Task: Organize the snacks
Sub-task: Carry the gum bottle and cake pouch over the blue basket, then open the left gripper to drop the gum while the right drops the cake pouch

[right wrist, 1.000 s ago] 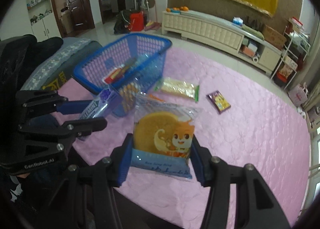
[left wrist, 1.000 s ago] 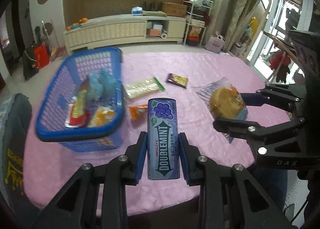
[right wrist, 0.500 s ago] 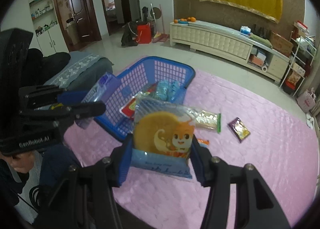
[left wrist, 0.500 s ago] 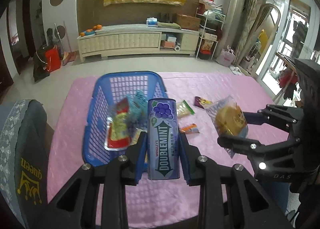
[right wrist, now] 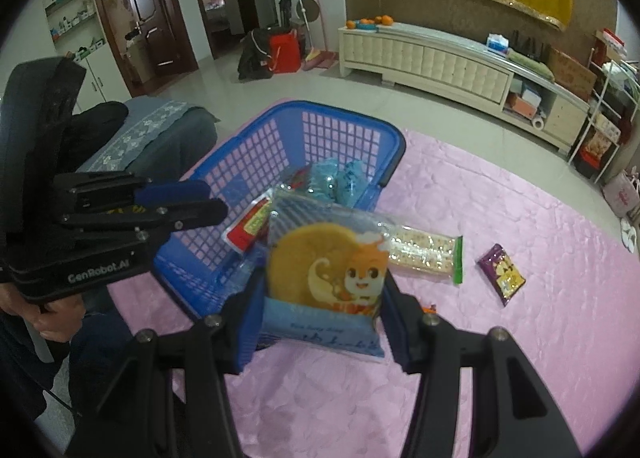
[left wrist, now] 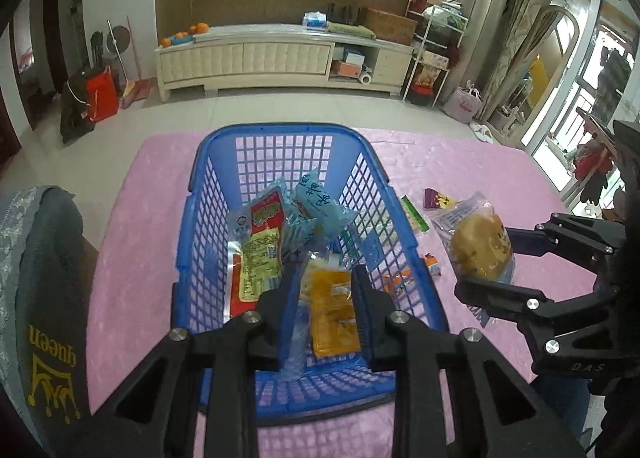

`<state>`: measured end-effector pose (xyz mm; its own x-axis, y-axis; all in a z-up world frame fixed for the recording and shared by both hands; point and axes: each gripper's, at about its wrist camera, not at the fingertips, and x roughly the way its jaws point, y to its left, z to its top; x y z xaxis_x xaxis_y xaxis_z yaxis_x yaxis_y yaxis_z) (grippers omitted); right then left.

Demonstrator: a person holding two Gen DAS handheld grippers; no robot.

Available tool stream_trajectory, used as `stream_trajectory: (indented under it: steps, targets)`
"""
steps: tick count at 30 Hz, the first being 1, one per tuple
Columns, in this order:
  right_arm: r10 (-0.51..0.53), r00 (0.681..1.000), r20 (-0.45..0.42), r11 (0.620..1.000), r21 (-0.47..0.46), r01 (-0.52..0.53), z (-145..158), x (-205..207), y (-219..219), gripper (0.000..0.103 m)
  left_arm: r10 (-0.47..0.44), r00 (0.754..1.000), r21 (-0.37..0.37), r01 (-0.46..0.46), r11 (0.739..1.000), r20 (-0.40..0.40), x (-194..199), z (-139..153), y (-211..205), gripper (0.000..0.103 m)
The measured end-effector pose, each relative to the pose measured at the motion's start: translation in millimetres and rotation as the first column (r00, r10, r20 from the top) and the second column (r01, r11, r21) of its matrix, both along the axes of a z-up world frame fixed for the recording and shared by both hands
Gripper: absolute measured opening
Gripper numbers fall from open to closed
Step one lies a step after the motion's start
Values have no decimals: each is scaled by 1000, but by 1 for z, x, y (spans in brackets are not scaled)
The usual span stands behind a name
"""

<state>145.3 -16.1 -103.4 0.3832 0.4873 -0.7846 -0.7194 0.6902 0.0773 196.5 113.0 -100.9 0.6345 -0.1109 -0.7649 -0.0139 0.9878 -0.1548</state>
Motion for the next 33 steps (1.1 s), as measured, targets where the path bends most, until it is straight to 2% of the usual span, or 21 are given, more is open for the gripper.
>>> stream_trajectory:
  steps: [7, 15, 22, 25, 27, 31, 33]
  targets:
    - [-3, 1000, -10, 1000, 9, 3, 1, 5, 3, 58, -13, 1000, 4, 13, 1000, -5, 1, 0, 3, 24]
    - [-2, 1000, 25, 1000, 21, 2, 23, -10, 7, 58, -15, 999, 34, 14, 999, 31, -18, 22, 10, 24]
    - [8, 999, 37, 1000, 1, -8, 33, -10, 29, 58, -8, 998, 53, 4, 999, 61, -30, 35, 31, 25]
    - [13, 999, 41, 1000, -7, -12, 35, -3, 42, 58, 5, 999, 62, -8, 998, 49, -28, 33, 45, 33]
    - [14, 999, 44, 1000, -9, -13, 37, 2, 48, 58, 10, 999, 63, -13, 998, 44, -26, 31, 54, 34]
    - [18, 999, 45, 999, -30, -16, 36, 14, 63, 58, 23, 999, 73, -26, 997, 36, -19, 27, 67, 50]
    - [16, 999, 50, 999, -47, -14, 34, 24, 70, 58, 27, 999, 57, -29, 998, 31, -14, 22, 73, 51]
